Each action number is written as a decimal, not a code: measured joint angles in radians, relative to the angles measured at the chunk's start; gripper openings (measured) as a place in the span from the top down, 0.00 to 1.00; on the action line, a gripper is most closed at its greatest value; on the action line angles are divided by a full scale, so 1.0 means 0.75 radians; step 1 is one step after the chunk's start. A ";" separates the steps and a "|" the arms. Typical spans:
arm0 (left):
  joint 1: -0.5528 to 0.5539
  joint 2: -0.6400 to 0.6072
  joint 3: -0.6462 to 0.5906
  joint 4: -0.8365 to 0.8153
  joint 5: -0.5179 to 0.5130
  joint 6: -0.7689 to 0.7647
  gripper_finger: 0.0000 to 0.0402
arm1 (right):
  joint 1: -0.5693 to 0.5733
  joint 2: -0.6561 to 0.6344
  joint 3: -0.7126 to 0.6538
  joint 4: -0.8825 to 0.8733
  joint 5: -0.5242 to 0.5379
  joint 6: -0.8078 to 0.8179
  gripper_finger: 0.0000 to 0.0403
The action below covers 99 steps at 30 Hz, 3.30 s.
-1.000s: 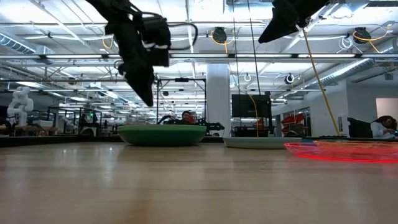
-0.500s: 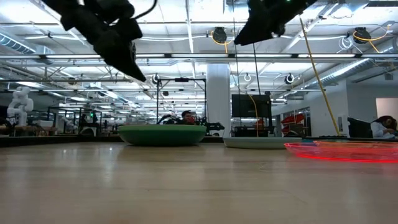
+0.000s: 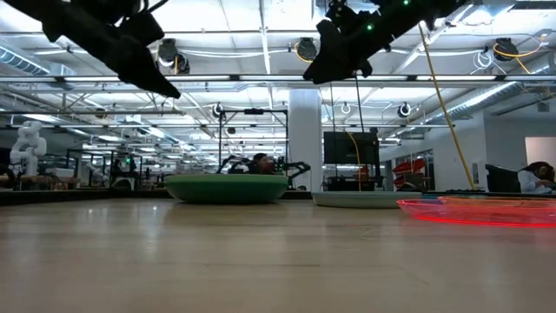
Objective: Stack plastic plates
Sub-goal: Stack the light blue plate on the pink plate
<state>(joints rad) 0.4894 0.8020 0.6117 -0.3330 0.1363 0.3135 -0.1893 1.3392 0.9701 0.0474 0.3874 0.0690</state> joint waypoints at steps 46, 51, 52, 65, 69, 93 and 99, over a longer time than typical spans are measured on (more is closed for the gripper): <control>0.001 -0.086 -0.025 0.207 -0.047 0.000 0.78 | 0.056 0.752 0.338 -0.934 -0.398 0.338 0.65; 0.001 -0.086 -0.025 0.309 -0.131 0.050 0.78 | 0.032 0.755 0.338 -0.863 -0.378 0.304 0.80; 0.001 -0.086 -0.024 0.327 -0.150 0.063 0.78 | 0.027 0.756 0.338 -0.855 -0.375 0.295 0.84; 0.001 -0.086 -0.023 0.358 -0.321 0.168 0.78 | 0.008 0.710 0.333 -0.890 -0.368 0.221 0.99; 0.001 -0.086 -0.023 0.359 -0.410 0.186 0.78 | 0.008 0.625 0.333 -0.942 -0.333 0.206 0.99; 0.009 -0.086 -0.023 0.347 -0.581 0.218 0.78 | -0.066 0.496 0.521 -0.518 -0.305 -0.321 0.99; 0.056 -0.086 -0.023 0.340 -0.606 0.207 0.78 | -0.089 0.645 0.713 -0.548 -0.360 -0.491 0.99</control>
<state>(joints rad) 0.5315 0.7376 0.5941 -0.0776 -0.3180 0.4688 -0.2561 1.8233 1.5050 -0.3634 0.1175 -0.2989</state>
